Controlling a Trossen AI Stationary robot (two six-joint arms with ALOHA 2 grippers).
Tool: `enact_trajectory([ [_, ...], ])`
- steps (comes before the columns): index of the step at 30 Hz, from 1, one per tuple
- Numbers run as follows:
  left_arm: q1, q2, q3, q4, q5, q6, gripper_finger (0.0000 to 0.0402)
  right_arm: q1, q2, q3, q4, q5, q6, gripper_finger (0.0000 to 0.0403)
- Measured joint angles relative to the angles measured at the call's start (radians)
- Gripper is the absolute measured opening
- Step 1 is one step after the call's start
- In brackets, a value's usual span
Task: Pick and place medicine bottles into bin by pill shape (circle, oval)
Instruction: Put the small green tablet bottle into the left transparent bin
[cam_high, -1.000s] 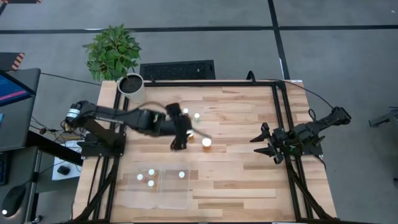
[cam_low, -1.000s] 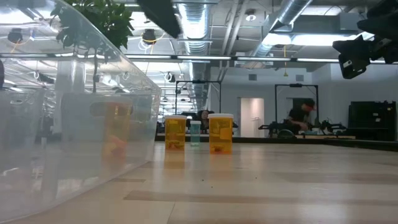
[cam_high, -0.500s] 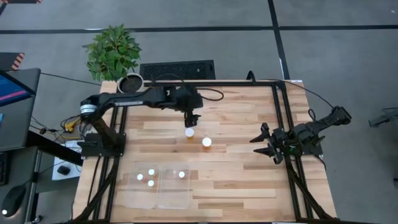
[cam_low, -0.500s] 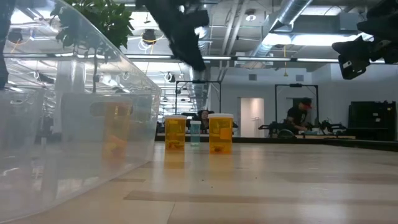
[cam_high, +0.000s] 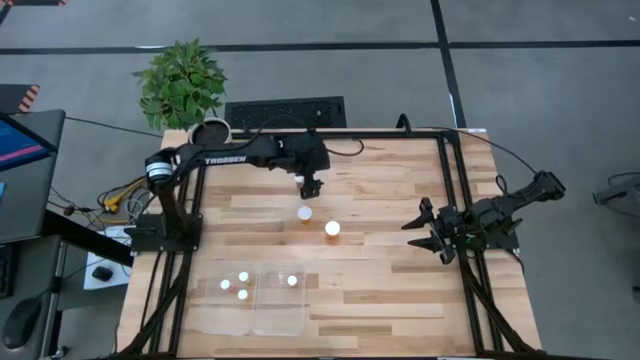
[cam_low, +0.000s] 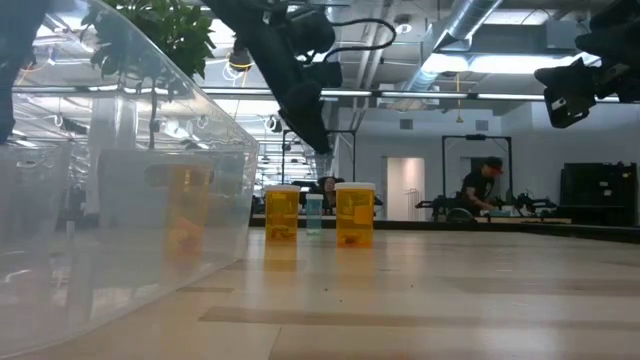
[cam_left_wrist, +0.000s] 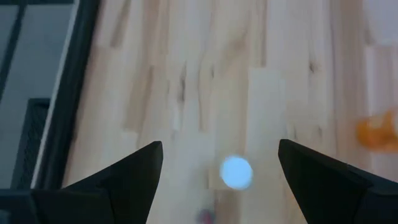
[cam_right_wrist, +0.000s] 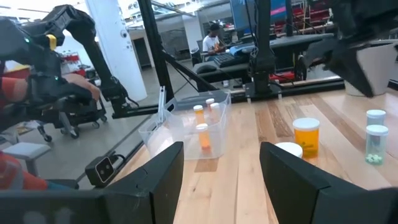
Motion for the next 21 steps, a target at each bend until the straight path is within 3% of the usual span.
enact_trajectory([
  [7,0.007,-0.001,-0.002,-0.079,0.039,0.003,0.0313,0.0,0.0,0.0,0.0,0.0,0.0,0.0226],
  [21,-0.015,-0.144,-0.002,-0.208,0.021,0.008,0.0313,0.0,0.0,0.0,0.0,0.0,-0.001,0.0226],
])
